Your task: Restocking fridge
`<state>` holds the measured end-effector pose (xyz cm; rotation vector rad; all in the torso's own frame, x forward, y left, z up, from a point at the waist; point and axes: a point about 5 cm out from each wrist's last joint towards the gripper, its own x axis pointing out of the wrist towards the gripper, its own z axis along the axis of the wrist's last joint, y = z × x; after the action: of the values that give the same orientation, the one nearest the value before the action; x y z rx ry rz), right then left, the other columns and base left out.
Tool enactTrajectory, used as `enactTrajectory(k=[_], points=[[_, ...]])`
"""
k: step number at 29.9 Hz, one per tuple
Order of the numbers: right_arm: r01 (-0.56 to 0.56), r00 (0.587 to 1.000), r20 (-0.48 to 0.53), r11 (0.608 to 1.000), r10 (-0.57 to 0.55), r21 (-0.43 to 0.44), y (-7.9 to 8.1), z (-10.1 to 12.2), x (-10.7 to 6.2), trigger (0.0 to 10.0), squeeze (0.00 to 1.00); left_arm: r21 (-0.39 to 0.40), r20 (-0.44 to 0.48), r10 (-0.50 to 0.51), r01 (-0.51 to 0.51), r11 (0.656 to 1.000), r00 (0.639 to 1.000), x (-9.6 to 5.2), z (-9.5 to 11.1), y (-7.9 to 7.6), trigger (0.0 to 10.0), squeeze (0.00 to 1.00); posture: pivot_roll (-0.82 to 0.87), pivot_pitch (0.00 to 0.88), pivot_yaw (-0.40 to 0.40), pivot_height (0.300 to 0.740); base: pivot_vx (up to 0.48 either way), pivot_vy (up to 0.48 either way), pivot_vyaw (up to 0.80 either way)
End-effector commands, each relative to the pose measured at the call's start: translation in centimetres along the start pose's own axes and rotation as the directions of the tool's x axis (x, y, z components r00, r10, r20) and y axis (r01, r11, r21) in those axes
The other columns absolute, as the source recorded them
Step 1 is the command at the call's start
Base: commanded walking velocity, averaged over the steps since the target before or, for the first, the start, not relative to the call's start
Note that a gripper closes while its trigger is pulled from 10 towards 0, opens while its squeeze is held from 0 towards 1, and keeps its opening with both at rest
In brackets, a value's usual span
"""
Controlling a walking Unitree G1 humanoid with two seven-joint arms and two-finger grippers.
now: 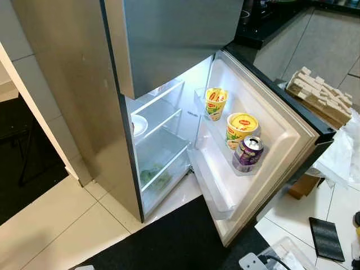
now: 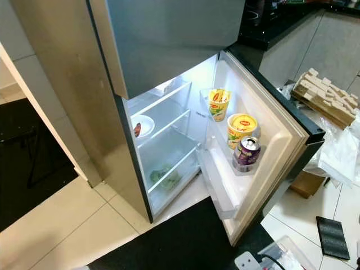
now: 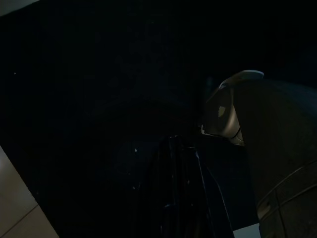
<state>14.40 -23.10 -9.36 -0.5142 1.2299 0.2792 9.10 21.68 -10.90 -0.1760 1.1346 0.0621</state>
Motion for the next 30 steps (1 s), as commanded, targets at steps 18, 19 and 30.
enactTrajectory(k=[18, 19, 30], points=[[-0.112, 0.991, 0.059, 0.989, 0.118, -0.099, 0.4, 2.6, 0.0, 10.0, 0.0, -0.029, -0.03, -0.039, 0.038, 0.999, 0.999, 0.0, -1.0, -0.8, 10.0, 0.0, -0.05, 0.0, -0.02, 0.74, 0.0, -0.022, 0.0], [-0.121, 0.99, 0.065, 0.987, 0.128, -0.107, 0.5, 2.7, 0.0, 10.0, 0.0, -0.029, -0.029, -0.04, 0.039, 0.999, 0.999, 0.0, -1.0, -0.8, 10.0, 0.0, -0.05, 0.0, -0.02, 0.74, 0.0, 0.0, 0.0], [-0.266, 0.94, 0.158, 0.938, 0.304, -0.22, 1.9, 6.0, -0.3, 10.0, 0.0, -0.026, -0.024, -0.048, 0.047, 0.999, 0.999, 0.1, -0.9, -1.0, 10.0, 0.0, -0.05, 0.0, -0.024, 0.74, 0.0, 0.0, 0.0]])
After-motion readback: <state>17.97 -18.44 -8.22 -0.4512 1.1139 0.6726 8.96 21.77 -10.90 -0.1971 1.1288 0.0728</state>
